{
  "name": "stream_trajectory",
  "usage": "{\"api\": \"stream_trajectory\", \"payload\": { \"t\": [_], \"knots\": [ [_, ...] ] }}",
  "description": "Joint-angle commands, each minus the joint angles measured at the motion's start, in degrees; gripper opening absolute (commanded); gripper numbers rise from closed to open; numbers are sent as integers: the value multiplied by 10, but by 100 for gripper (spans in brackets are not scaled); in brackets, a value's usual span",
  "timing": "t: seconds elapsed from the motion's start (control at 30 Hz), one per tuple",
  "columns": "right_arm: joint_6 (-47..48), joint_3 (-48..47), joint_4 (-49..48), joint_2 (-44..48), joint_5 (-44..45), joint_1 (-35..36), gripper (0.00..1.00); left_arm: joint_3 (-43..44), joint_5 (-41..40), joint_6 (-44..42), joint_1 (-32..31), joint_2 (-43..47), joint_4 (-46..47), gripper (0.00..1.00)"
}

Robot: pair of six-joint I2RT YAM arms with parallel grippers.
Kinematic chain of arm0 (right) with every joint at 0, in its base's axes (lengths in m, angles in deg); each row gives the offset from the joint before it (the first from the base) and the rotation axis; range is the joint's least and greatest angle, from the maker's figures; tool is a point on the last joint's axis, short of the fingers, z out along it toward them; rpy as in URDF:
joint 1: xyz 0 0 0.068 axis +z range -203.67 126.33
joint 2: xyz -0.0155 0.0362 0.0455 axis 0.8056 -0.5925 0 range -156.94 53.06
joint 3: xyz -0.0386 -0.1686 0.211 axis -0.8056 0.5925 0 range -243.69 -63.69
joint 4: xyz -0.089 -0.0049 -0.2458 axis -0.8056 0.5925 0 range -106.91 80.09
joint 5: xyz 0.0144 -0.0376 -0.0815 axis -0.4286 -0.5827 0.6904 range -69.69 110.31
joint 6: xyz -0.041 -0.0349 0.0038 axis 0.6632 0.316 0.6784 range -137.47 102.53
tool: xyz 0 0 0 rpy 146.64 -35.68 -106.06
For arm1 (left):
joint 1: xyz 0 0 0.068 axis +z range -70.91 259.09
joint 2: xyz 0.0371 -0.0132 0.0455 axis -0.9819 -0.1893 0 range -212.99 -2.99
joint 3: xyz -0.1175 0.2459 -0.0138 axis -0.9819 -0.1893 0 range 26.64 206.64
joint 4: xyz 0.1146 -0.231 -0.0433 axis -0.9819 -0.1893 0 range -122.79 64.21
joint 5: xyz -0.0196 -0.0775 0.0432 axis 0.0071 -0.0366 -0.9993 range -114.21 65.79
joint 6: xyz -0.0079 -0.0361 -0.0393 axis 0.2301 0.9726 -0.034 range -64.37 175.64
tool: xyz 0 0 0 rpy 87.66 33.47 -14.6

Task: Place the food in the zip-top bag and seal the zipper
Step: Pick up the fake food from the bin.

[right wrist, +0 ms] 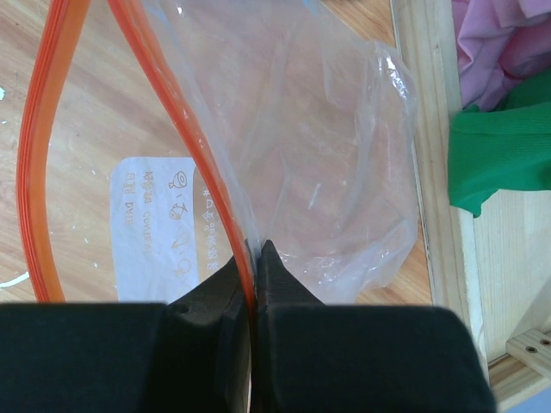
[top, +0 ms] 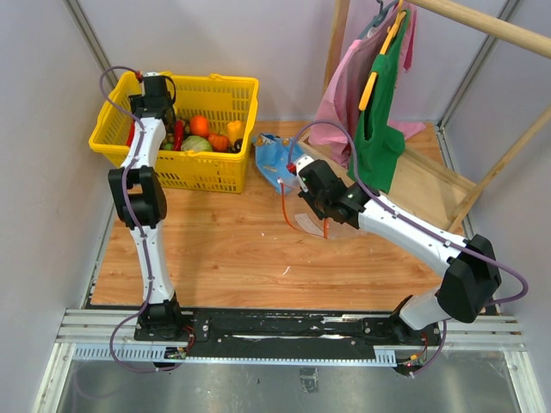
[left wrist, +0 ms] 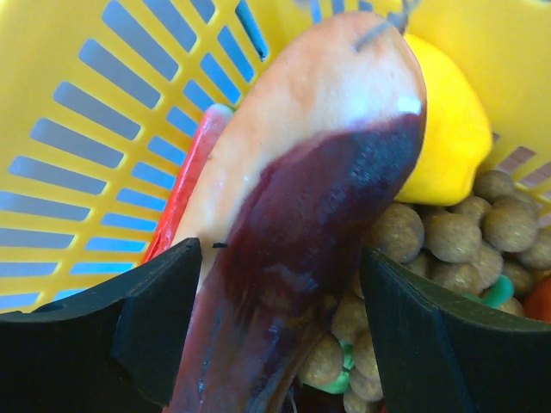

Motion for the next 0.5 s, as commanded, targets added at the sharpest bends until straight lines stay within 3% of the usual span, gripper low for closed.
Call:
{"api": "stream_trajectory", "payload": {
  "t": [0.0,0.37,0.47],
  "knots": [
    [-4,-1,-9,-3,-8,-9,5,8,-66,7,4,-14,25,76],
    [-5,0,-11,1,-11,-9,5,13,-39,11,20,37,17,34],
    [-5,1,-12,2,-13,-9,5,7,-18,13,26,41,15,17]
  ]
}}
